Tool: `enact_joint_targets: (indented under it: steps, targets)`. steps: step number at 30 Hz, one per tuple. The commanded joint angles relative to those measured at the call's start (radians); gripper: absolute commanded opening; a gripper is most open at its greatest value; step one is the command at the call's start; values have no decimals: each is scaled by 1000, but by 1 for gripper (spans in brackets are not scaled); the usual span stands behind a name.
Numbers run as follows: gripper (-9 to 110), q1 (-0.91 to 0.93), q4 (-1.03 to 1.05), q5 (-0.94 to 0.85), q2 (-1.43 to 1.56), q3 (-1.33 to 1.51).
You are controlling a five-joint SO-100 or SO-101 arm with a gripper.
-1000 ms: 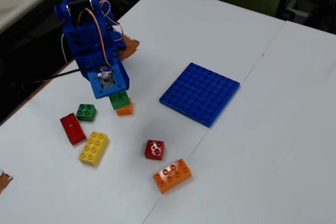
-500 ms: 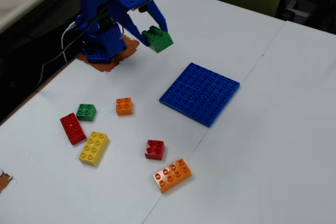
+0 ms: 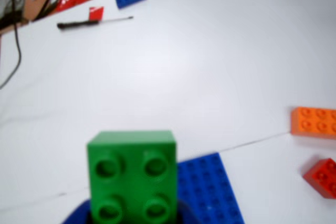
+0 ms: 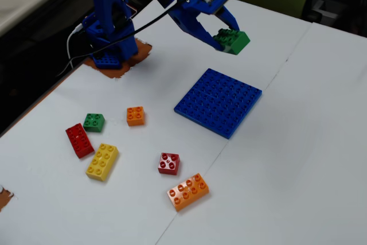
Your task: Pick up the 2x4 green block and go up the 8x8 blue block.
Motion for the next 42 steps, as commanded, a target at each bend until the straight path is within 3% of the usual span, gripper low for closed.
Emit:
enact_joint_targets:
  steps: [1,12,28,42]
  targets:
    - [0,-9,-37,-107,43,118]
    - [0,14,14,-192,18,236]
    - [0,48,181,-242,-121,41]
    - [0,49,129,-241,-132,41]
